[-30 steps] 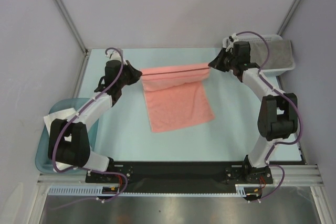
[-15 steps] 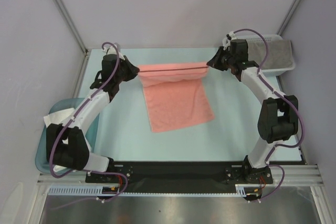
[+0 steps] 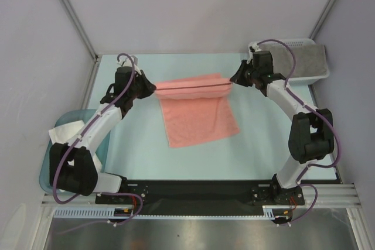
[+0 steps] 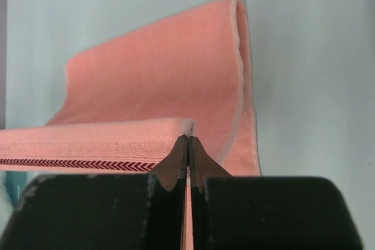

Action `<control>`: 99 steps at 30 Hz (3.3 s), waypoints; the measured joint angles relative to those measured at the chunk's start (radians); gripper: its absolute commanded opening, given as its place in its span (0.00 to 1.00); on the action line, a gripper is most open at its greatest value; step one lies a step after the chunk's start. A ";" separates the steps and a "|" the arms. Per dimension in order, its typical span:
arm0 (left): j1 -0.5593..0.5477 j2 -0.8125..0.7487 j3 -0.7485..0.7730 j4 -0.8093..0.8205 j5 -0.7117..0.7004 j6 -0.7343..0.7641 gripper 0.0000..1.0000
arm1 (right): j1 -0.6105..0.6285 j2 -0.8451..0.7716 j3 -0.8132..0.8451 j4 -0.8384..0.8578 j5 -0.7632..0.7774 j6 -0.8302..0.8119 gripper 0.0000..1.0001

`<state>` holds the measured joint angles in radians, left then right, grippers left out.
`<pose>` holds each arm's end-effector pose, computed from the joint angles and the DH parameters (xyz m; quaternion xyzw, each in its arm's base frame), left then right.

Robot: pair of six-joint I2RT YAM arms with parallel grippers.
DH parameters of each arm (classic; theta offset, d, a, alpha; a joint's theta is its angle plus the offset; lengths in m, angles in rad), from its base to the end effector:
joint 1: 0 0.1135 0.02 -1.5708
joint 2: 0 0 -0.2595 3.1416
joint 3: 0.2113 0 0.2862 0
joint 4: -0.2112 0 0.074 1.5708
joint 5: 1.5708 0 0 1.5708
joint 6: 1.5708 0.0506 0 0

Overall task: Fold and stack the towels
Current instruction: Fold the towel

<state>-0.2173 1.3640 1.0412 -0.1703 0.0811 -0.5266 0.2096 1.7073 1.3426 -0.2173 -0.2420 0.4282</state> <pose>0.3514 -0.0818 0.2767 -0.1115 0.8505 -0.2188 0.4651 0.4288 0.1036 0.2592 0.0384 0.8748 0.2486 0.4140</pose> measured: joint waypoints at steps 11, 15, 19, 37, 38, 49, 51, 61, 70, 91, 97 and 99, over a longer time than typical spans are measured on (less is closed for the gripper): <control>-0.083 -0.024 -0.155 -0.012 0.002 -0.048 0.00 | 0.018 -0.006 -0.088 -0.056 0.072 0.005 0.00; -0.101 -0.034 -0.180 -0.013 0.000 -0.053 0.00 | 0.028 -0.023 -0.124 -0.065 0.090 0.005 0.00; -0.105 -0.044 -0.217 -0.011 0.000 -0.063 0.00 | 0.044 -0.039 -0.165 -0.064 0.106 0.005 0.00; -0.158 -0.064 -0.386 0.029 0.008 -0.086 0.00 | 0.101 -0.055 -0.304 -0.035 0.157 0.017 0.00; -0.158 -0.066 -0.386 0.029 0.008 -0.086 0.00 | 0.103 -0.056 -0.304 -0.034 0.159 0.017 0.00; -0.159 -0.203 -0.352 -0.023 0.000 -0.085 0.00 | 0.101 -0.176 -0.304 -0.061 0.202 0.016 0.00; -0.159 -0.228 -0.351 -0.029 0.000 -0.085 0.00 | 0.100 -0.194 -0.304 -0.065 0.206 0.017 0.00; -0.169 -0.267 -0.394 -0.034 0.011 -0.085 0.00 | 0.101 -0.227 -0.344 -0.059 0.211 0.018 0.00; -0.200 -0.236 -0.500 0.002 0.031 -0.100 0.00 | 0.105 -0.226 -0.459 -0.036 0.208 0.037 0.00; -0.240 -0.159 -0.587 0.086 0.055 -0.102 0.25 | 0.106 -0.193 -0.568 0.039 0.208 0.061 0.24; -0.264 -0.169 -0.605 0.095 0.089 -0.101 0.22 | 0.106 -0.241 -0.588 0.036 0.210 0.062 0.25; -0.270 -0.179 -0.606 0.102 0.102 -0.100 0.22 | 0.106 -0.259 -0.593 0.031 0.212 0.062 0.25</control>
<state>-0.4873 1.1854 0.4351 -0.0681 0.1829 -0.6270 0.3153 1.4479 0.7494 -0.1860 -0.0299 0.4900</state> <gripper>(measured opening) 0.219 0.251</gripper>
